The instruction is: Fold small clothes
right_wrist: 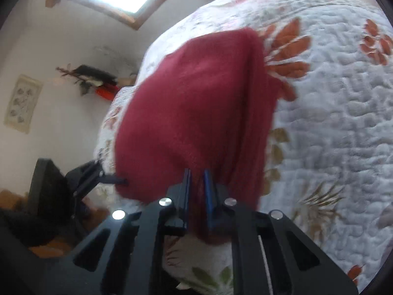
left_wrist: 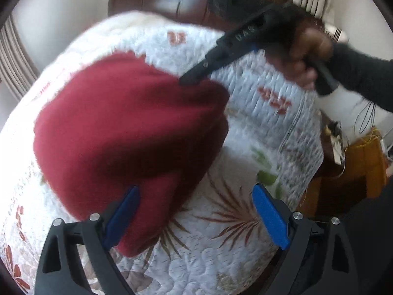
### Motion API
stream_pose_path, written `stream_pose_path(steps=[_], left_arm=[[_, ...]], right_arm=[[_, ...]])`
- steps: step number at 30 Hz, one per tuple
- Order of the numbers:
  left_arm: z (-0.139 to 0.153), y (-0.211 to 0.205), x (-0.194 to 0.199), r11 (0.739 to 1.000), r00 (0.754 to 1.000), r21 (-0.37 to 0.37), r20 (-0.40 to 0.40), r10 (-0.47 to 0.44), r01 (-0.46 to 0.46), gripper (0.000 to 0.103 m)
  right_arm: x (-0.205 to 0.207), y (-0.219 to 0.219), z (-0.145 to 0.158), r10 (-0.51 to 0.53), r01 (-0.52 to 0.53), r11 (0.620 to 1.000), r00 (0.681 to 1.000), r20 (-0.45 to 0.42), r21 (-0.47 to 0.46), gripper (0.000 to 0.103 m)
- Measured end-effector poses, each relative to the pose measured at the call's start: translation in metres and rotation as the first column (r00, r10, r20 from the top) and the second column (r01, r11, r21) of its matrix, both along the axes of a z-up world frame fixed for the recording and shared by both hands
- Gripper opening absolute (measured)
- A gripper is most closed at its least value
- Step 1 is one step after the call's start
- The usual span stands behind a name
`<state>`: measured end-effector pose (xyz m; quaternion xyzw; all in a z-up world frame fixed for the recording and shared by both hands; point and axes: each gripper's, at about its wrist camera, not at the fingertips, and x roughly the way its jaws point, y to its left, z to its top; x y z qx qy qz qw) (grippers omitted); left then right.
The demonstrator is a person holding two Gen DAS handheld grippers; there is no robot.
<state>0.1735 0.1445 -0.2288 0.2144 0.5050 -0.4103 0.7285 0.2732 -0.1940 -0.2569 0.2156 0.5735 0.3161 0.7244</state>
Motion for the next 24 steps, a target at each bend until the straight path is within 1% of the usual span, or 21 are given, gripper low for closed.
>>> stream_pose_path(steps=[2, 3, 4, 5, 6, 7, 8, 9, 10, 11, 12, 14, 15, 16, 17, 19, 20, 21, 22, 23, 24], left_arm=[[-0.008, 0.004, 0.006, 1.000, 0.999, 0.001, -0.043, 0.001, -0.001, 0.089], [-0.010, 0.006, 0.009, 1.000, 0.998, 0.000, -0.056, 0.000, 0.000, 0.088], [-0.013, 0.008, 0.011, 1.000, 0.997, -0.002, -0.071, -0.003, 0.003, 0.088], [-0.016, 0.009, 0.013, 1.000, 0.996, -0.005, -0.087, -0.006, 0.005, 0.088], [-0.017, 0.012, 0.014, 1.000, 0.995, -0.014, -0.099, -0.006, 0.005, 0.088], [-0.017, 0.014, 0.015, 1.000, 0.994, -0.023, -0.108, -0.001, -0.001, 0.088], [-0.015, 0.016, 0.016, 0.999, 0.993, -0.036, -0.119, 0.003, -0.008, 0.088], [-0.010, 0.018, 0.017, 0.998, 0.991, -0.058, -0.130, 0.010, -0.018, 0.089], [-0.007, 0.020, 0.019, 0.997, 0.991, -0.070, -0.135, 0.018, -0.027, 0.089], [-0.007, 0.020, 0.020, 0.996, 0.989, -0.077, -0.144, 0.025, -0.037, 0.089], [-0.008, 0.019, 0.020, 0.996, 0.989, -0.076, -0.144, 0.027, -0.039, 0.089], [-0.011, 0.018, 0.021, 0.996, 0.989, -0.075, -0.145, 0.028, -0.040, 0.089], [-0.011, 0.018, 0.021, 0.997, 0.989, -0.074, -0.145, 0.025, -0.036, 0.089], [-0.010, 0.016, 0.021, 0.997, 0.989, -0.072, -0.144, 0.021, -0.032, 0.089], [-0.009, 0.016, 0.021, 0.997, 0.989, -0.070, -0.144, 0.016, -0.027, 0.089], [-0.007, 0.016, 0.020, 0.998, 0.989, -0.068, -0.145, 0.002, -0.013, 0.089], [-0.007, 0.015, 0.018, 0.998, 0.989, -0.063, -0.147, -0.007, -0.002, 0.089], [-0.008, 0.014, 0.017, 0.998, 0.990, -0.054, -0.143, -0.016, 0.009, 0.089], [-0.011, 0.013, 0.015, 0.999, 0.990, -0.045, -0.140, -0.026, 0.020, 0.089], [-0.014, 0.012, 0.014, 0.999, 0.989, -0.045, -0.148, -0.030, 0.024, 0.089], [-0.018, 0.011, 0.014, 0.999, 0.986, -0.047, -0.162, -0.032, 0.025, 0.089]], right_arm=[[0.006, -0.018, -0.022, -0.067, 0.067, 0.998, 0.996, -0.056, 0.004, 0.005], [0.006, -0.026, -0.037, -0.099, 0.097, 0.995, 0.992, -0.084, -0.028, 0.000], [0.003, -0.033, -0.049, -0.120, 0.113, 0.991, 0.988, -0.101, -0.072, 0.000], [0.000, -0.039, -0.058, -0.133, 0.125, 0.990, 0.983, -0.128, -0.069, 0.000], [-0.005, -0.047, -0.063, -0.153, 0.154, 0.988, 0.974, -0.166, -0.007, 0.000], [-0.010, -0.049, -0.055, -0.148, 0.159, 0.986, 0.977, -0.157, 0.059, 0.001], [-0.018, -0.050, -0.037, -0.139, 0.152, 0.981, 0.984, -0.115, 0.118, 0.004], [-0.023, -0.050, -0.027, -0.134, 0.147, 0.978, 0.986, -0.096, 0.146, 0.013], [-0.027, -0.049, -0.017, -0.121, 0.134, 0.973, 0.989, -0.080, 0.189, 0.043], [-0.031, -0.046, -0.009, -0.102, 0.114, 0.968, 0.993, -0.067, 0.224, 0.062], [-0.034, -0.038, -0.003, -0.071, 0.080, 0.971, 0.996, -0.049, 0.224, 0.077], [-0.030, -0.017, -0.003, 0.007, 0.002, 0.980, 0.999, -0.042, 0.201, 0.073], [-0.026, -0.014, -0.005, 0.023, -0.015, 0.982, 0.999, -0.043, 0.190, 0.061], [-0.022, -0.008, -0.010, 0.047, -0.035, 0.982, 0.997, -0.061, 0.186, 0.018], [-0.020, -0.003, -0.016, 0.076, -0.061, 0.984, 0.994, -0.081, 0.169, 0.009], [-0.019, 0.000, -0.013, 0.072, -0.069, 0.993, 0.997, -0.030, 0.095, 0.006], [-0.019, -0.007, -0.017, 0.033, -0.030, 0.997, 0.999, -0.034, 0.073, 0.006], [-0.016, -0.011, -0.030, 0.010, -0.005, 0.998, 0.997, -0.076, 0.069, 0.006], [-0.016, -0.015, -0.051, -0.003, 0.010, 0.999, 0.991, -0.134, 0.053, 0.005], [-0.020, -0.014, -0.066, -0.016, 0.023, 0.999, 0.984, -0.175, 0.041, 0.005], [-0.021, -0.009, -0.068, -0.011, 0.019, 0.999, 0.983, -0.185, 0.043, 0.006]])
